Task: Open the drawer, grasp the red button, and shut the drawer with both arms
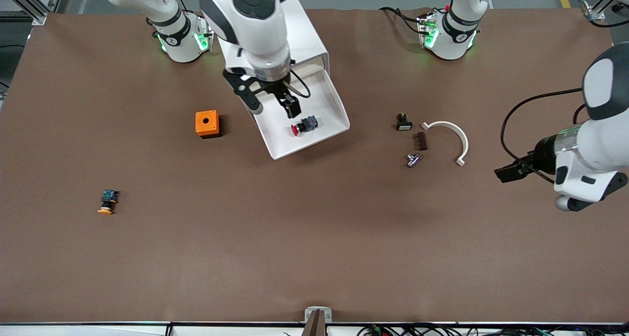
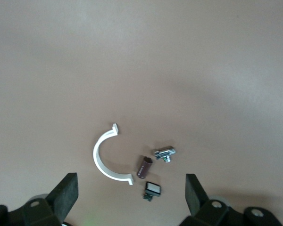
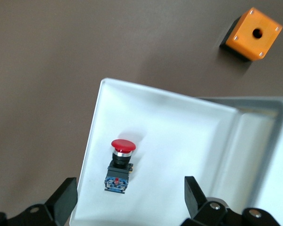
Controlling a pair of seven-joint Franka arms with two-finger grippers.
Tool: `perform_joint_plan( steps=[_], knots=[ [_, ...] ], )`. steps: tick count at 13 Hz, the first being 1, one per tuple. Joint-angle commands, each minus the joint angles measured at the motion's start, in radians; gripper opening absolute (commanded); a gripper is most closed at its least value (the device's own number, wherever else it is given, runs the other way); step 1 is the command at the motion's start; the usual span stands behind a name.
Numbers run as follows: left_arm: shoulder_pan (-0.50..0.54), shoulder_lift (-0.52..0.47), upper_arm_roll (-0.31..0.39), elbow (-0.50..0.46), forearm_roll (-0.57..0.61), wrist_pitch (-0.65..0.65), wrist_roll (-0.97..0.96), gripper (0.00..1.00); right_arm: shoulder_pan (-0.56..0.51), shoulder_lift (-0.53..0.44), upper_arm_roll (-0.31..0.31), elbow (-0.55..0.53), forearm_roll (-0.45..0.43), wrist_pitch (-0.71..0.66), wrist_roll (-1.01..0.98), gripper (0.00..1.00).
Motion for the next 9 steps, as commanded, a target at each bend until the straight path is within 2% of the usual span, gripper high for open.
perform_joint_plan(
  steps=[1,5,9],
  knots=[
    [0.015,-0.038,-0.002,-0.035,0.026,0.012,0.137,1.0,0.035,0.092,-0.016,0.023,-0.027,0.068,0.084,1.0],
    [0.04,-0.082,-0.009,-0.069,0.037,0.012,0.175,1.0,0.042,0.177,-0.016,0.054,-0.031,0.088,0.1,1.0],
    [0.032,-0.094,-0.014,-0.073,0.037,0.017,0.175,1.0,0.044,0.205,-0.016,0.057,-0.039,0.101,0.118,1.0]
  ],
)
